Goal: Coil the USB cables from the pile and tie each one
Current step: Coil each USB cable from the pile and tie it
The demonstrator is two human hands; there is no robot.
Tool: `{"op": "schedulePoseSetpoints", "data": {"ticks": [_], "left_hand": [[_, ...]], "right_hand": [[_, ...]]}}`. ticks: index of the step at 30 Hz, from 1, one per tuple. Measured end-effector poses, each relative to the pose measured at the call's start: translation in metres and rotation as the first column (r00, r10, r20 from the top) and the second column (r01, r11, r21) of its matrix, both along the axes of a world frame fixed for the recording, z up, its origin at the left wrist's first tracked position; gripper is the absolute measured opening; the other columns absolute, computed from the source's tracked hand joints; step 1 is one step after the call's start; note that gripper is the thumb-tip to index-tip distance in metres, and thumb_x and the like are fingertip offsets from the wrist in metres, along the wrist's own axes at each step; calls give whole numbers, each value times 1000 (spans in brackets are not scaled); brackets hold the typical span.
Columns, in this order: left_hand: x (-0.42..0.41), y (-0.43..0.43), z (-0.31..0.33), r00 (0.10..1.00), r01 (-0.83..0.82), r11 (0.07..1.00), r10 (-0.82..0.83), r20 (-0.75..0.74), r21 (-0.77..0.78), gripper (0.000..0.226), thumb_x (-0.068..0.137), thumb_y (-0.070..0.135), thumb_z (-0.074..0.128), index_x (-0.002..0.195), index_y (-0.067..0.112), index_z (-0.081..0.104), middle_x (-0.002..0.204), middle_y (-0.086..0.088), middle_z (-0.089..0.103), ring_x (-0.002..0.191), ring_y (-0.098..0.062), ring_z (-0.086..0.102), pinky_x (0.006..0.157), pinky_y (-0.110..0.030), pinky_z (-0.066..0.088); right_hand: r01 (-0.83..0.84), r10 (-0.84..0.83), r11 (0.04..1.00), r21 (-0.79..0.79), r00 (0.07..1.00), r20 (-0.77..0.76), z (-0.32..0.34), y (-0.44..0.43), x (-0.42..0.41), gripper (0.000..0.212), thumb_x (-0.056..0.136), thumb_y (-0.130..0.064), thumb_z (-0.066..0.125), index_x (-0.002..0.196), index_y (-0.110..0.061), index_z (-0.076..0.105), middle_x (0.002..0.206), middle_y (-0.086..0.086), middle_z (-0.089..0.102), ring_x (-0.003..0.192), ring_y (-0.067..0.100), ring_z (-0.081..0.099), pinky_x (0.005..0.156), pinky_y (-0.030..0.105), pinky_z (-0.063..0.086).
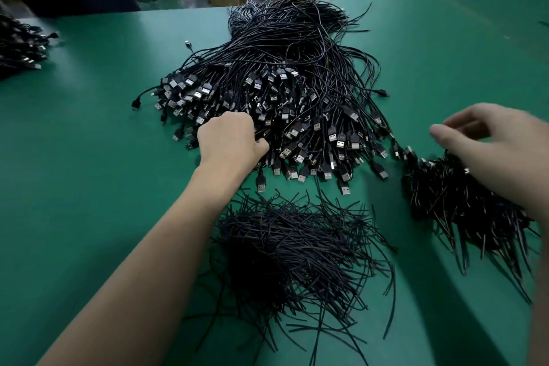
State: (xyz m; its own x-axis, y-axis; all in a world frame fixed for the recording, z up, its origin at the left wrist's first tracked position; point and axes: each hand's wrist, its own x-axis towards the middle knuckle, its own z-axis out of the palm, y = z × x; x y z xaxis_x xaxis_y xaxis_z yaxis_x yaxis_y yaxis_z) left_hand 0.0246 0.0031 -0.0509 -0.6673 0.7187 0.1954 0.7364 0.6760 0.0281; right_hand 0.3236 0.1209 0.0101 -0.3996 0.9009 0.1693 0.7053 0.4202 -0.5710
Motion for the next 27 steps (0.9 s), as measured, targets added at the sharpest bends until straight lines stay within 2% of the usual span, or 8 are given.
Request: {"op": "schedulePoseSetpoints", "data": {"ticks": [3,6,9,15,19,22,25,27], "left_hand": [[-1,2,0,1000,5,1000,-5,-4,-3,40,88,43,65,63,13,61,61,1,58,58,-23,56,56,-26,40],[-7,-1,0,999,4,997,-6,33,73,50,92,63,64,84,14,70,77,-1,68,76,-28,66,65,-32,44],[-11,0,-2,1000,10,995,-11,7,103,48,93,62,66,98,15,70,88,-4,71,87,-31,68,70,-34,45],[-12,6,-2,998,64,996,-64,3,56,43,101,51,60,81,13,70,80,-4,68,80,-32,66,65,-32,41],[-5,4,-4,979,82,993,-97,182,89,51,108,40,42,70,11,58,69,-5,59,71,-32,62,61,-34,40],[13,-1,4,939,126,981,-167,300,151,53,109,37,39,64,12,47,61,-3,54,63,-28,56,54,-34,34],[36,-13,23,923,179,964,-234,305,199,53,108,37,43,60,14,41,50,2,43,49,-20,42,49,-31,32],[52,-25,41,909,213,948,-281,308,238,55,107,37,45,56,18,35,47,7,36,44,-16,33,49,-29,26]], "right_hand": [[-125,127,990,-68,991,33,-2,-10,-17,25,89,-58,60,89,-33,64,88,-20,64,83,-6,53,63,23,36],[-197,202,976,-93,978,44,-2,-22,-29,21,93,-53,60,97,-33,65,91,-17,64,83,-5,55,61,22,36],[-239,244,966,-104,969,39,-4,-30,-38,18,95,-51,60,99,-34,64,91,-17,64,82,-4,56,60,22,36],[-277,281,956,-98,959,24,-8,-36,-48,18,93,-52,61,96,-34,64,87,-15,65,81,-2,58,60,20,37],[-298,300,947,-118,954,2,-11,-38,-53,17,93,-51,60,96,-34,65,89,-16,65,85,-2,58,66,20,40],[-315,316,936,-160,949,-22,-13,-41,-57,19,94,-52,59,93,-35,66,88,-15,67,81,-4,59,64,18,40],[-319,313,926,-204,948,-61,-17,-43,-64,34,98,-58,49,91,-32,70,85,-12,71,74,-5,60,60,13,39],[-319,296,907,-276,947,-123,-21,-46,-69,50,101,-63,37,91,-30,73,86,-13,74,75,-6,63,69,19,44]]}}
